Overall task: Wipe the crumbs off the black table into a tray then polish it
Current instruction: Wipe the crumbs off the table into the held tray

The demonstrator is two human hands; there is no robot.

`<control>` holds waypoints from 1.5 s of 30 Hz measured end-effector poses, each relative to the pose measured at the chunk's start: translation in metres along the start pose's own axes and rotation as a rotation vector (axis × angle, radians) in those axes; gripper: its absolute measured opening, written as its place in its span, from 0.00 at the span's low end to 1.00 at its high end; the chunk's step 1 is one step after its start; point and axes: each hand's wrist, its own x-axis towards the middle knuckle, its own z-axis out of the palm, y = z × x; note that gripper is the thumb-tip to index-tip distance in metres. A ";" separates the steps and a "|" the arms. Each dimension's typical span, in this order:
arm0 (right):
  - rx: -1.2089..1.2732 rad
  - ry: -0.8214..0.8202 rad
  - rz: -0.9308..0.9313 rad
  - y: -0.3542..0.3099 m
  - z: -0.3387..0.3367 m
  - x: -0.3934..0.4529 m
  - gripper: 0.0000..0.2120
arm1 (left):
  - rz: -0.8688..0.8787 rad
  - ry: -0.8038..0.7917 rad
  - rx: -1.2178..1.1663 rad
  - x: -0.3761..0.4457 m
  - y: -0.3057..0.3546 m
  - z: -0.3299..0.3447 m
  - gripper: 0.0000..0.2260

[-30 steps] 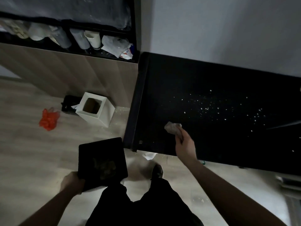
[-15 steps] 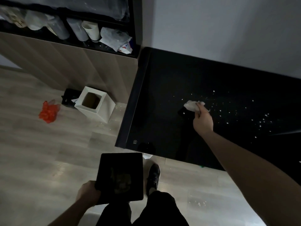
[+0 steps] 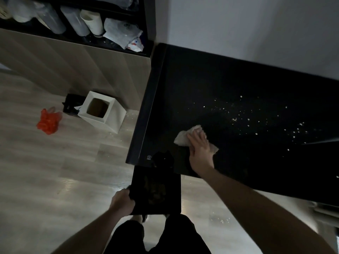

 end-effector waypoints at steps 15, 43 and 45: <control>0.396 -0.186 -0.085 -0.050 -0.010 -0.103 0.26 | -0.014 -0.051 -0.034 -0.012 -0.001 0.000 0.07; 0.004 -0.189 -0.354 -0.040 0.025 0.023 0.30 | -0.109 0.016 -0.092 -0.011 -0.003 0.023 0.07; 0.087 -0.231 -0.389 -0.044 0.040 -0.016 0.28 | -0.097 0.015 -0.098 -0.014 0.000 0.020 0.05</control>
